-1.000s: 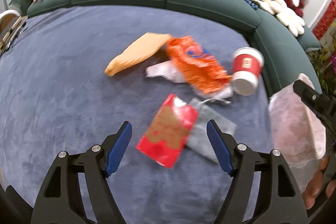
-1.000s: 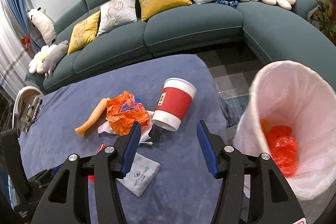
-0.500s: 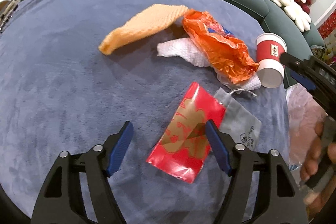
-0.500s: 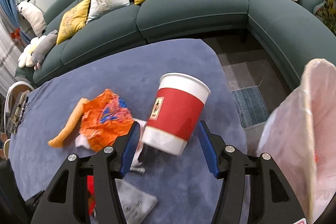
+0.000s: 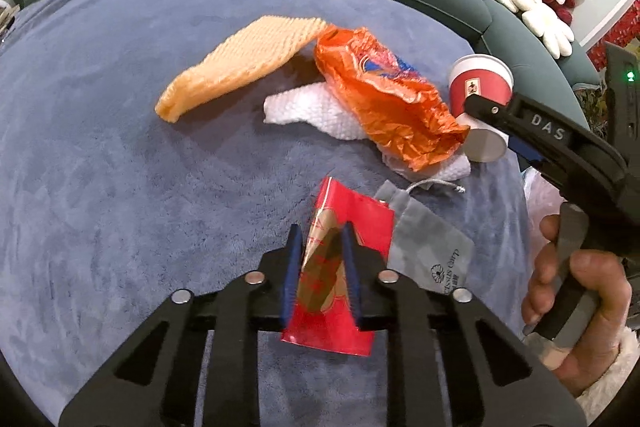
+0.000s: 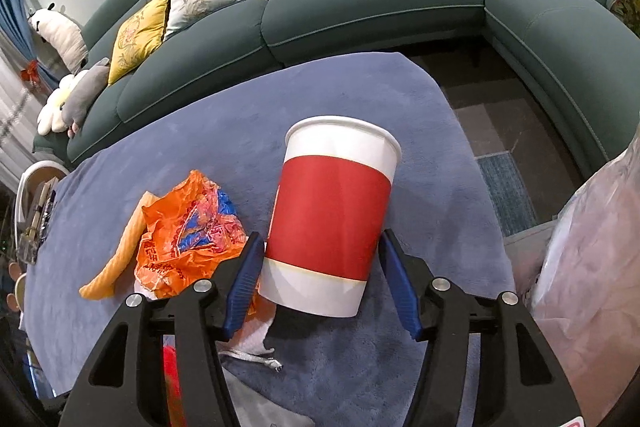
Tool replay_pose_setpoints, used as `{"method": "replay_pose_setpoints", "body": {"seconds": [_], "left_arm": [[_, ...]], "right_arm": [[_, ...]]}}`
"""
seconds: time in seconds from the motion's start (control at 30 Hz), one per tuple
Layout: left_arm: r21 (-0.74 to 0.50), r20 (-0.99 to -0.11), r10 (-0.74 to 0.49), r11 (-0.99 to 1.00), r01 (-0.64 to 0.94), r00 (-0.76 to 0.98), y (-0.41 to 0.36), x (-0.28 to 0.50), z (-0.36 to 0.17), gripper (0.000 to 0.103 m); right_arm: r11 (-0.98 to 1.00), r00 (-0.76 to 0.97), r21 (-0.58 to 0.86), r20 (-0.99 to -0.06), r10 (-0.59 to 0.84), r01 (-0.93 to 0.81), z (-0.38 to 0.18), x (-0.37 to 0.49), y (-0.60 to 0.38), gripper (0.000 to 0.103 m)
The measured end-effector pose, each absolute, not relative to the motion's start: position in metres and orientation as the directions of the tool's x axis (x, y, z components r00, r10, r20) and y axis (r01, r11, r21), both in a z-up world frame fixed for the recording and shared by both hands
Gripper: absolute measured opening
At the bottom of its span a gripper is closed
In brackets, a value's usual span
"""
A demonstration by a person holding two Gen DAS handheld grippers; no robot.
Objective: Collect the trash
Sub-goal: 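Grasp the red envelope with the left tool while the right tool grasps the red-white cup, then carry envelope and cup over the wastebasket and open both tools to drop them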
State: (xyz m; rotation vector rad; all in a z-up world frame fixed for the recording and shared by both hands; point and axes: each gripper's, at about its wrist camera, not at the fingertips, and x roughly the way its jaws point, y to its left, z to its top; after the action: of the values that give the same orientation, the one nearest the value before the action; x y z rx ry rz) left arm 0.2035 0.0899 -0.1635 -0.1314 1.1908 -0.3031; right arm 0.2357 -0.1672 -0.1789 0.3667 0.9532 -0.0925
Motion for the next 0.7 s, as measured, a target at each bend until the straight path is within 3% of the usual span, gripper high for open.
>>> {"method": "replay_pose_setpoints", "body": {"seconds": [0.37,0.7], "left_arm": [[-0.252,-0.878,-0.296,0.954,0.163,0.377,0.09,0.198,-0.136,0.003],[-0.249,-0.838,-0.308,0.95,0.187,0.45,0.08,0.186,-0.087,0.003]], "right_arm": [[0.933,0.651,0.289,-0.755,0.084,0.215,-0.143,0.212,-0.17,0.056],[0.928,0.713,0.312,-0.697,0.077,0.205,-0.096,0.177,-0.184,0.056]]}}
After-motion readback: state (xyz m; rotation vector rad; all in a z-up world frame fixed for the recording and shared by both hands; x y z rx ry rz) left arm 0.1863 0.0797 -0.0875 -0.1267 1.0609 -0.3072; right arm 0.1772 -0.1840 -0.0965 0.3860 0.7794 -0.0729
